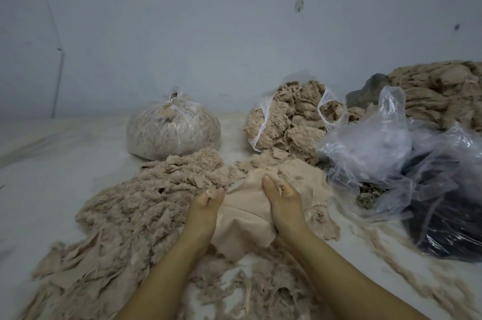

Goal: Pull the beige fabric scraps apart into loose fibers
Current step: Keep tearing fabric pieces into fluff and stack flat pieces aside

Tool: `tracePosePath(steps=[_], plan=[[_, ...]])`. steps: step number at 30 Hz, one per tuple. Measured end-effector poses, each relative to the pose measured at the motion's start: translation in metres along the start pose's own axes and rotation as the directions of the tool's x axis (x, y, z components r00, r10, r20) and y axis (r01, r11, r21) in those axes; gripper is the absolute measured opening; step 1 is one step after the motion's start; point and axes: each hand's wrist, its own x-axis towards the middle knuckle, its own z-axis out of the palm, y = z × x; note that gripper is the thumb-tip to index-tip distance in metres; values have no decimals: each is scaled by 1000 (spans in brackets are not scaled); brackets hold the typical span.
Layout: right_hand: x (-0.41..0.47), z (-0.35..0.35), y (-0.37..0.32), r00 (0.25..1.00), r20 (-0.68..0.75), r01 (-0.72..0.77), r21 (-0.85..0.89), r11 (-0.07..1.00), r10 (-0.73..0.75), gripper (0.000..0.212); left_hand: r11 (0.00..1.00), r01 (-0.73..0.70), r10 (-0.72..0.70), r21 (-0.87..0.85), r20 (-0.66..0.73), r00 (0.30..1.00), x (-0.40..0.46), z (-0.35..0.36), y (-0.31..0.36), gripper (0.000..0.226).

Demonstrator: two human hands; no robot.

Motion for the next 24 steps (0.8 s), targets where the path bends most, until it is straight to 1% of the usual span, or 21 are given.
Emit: tracePosePath(steps=[1,2,5,7,9,10,12,14,15,17,18,19,21,22,23,24], plan=[[-1,-2,2,1000,-8,4,-48,999,-4,21,1000,9,-9,-20,-9,1000,1,1,2,25],[-2,-2,4,1000,0,-11,-85,996,11,23,1000,9,-9,-20,25,1000,2,2,2,25],[-6,-3,3,986,78,-138,-89,986,145,36,998,-43,33,52,180,983,-1,3,5,30],[-5,-2,1,975,106,-181,-126,976,194,39,995,-68,52,74,210,976,-2,5,6,30],[-3,0,2,981,34,-182,-149,972,189,40,996,-72,63,54,154,986,-3,10,5,28],[-1,2,4,984,-31,-177,-116,977,175,38,996,-74,67,56,118,991,-3,13,3,27],[1,4,4,973,-142,-180,30,983,182,31,994,-72,64,78,103,993,-4,16,2,26],[5,-2,1,947,-250,-180,108,978,202,34,997,-36,31,71,74,997,-3,13,0,27],[9,-7,-1,929,-304,-179,134,975,212,36,998,-6,3,60,38,999,-1,8,0,28],[16,-18,-4,908,-354,-182,151,972,225,41,999,43,-43,17,9,999,0,-4,1,28],[18,-20,-5,914,-344,-178,136,975,215,42,999,48,-48,-5,30,998,0,-9,2,28],[18,-20,-6,924,-326,-175,107,979,201,43,999,41,-42,15,71,997,-1,-12,5,30],[16,-14,-3,946,-281,-154,48,987,161,44,984,-17,-17,177,192,981,-6,-11,11,40],[16,-11,-1,956,-259,-131,48,990,139,38,978,-33,-25,207,268,963,-7,-8,13,42],[14,-7,-1,965,-229,-111,74,991,125,29,984,1,-65,177,357,932,-10,-4,15,39],[13,-3,0,974,-193,-98,110,989,118,21,989,37,-97,143,436,895,-14,1,16,32]])
